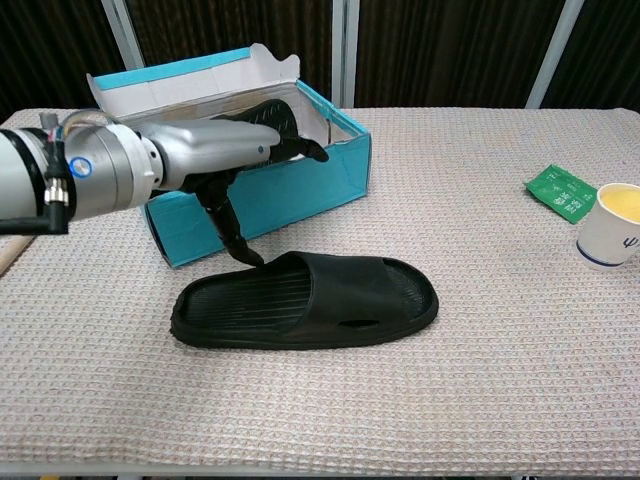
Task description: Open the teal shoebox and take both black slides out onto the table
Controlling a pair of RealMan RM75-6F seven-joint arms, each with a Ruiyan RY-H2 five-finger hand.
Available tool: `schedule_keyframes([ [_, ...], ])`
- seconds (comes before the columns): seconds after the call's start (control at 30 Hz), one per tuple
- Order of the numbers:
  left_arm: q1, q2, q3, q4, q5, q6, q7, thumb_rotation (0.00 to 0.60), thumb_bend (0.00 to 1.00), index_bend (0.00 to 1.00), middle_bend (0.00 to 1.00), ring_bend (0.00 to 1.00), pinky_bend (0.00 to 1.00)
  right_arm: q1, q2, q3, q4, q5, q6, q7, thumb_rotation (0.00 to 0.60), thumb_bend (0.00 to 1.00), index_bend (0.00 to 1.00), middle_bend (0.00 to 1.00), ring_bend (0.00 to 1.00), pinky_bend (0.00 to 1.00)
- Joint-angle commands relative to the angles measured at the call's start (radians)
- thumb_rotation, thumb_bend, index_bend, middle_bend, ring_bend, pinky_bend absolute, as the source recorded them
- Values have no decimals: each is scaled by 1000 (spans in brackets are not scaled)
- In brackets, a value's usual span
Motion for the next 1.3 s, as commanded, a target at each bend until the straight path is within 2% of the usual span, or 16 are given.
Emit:
schedule_keyframes([
  [0.03, 21, 58, -35, -53, 20, -2, -78, 600, 60, 10, 0, 0, 44, -1, 1, 0, 0, -1, 3, 1, 600, 172, 49, 47, 0, 0],
  [0.13, 32, 97, -78, -70, 24, -8, -158, 600, 61, 11, 0, 0, 46, -3, 1, -1, 0, -2, 4, 2, 600, 173, 48, 47, 0, 0],
  [0.23, 30, 100, -119, -38, 7, 11, -193, 600, 69, 19, 0, 0, 67, -3, 2, -2, -1, -5, 6, 1, 600, 172, 48, 47, 0, 0],
  [0.33, 18, 51, -164, 63, -39, 69, -195, 600, 173, 83, 47, 15, 155, -4, 5, -1, -4, -7, 9, 0, 600, 173, 49, 47, 0, 0],
  [0.4, -5, 21, -188, 141, -92, 66, -184, 600, 222, 111, 85, 36, 192, -3, 7, 0, -6, -6, 8, -1, 600, 172, 48, 47, 0, 0],
  [0.57, -58, -21, -211, 275, -254, 1, -138, 600, 240, 118, 112, 64, 211, -3, 9, 0, -9, -6, 8, -3, 600, 172, 48, 47, 0, 0],
  [0.67, -76, -40, -212, 323, -320, -26, -123, 600, 240, 118, 112, 64, 211, -3, 11, 0, -10, -3, 5, -4, 600, 172, 48, 47, 0, 0],
  [0.77, -90, -59, -185, 364, -341, -31, -87, 600, 239, 118, 112, 63, 211, -4, 12, 1, -9, 0, 7, -3, 600, 173, 49, 47, 0, 0],
  [1.1, -95, -106, -147, 437, -353, -24, -50, 600, 239, 118, 112, 64, 211, 1, 8, 2, -5, 5, -5, -4, 600, 172, 48, 48, 0, 0],
  [1.3, -94, -122, -147, 467, -373, -24, -34, 600, 239, 118, 112, 63, 211, 4, 9, 3, -7, 10, -13, -9, 600, 172, 48, 48, 0, 0],
])
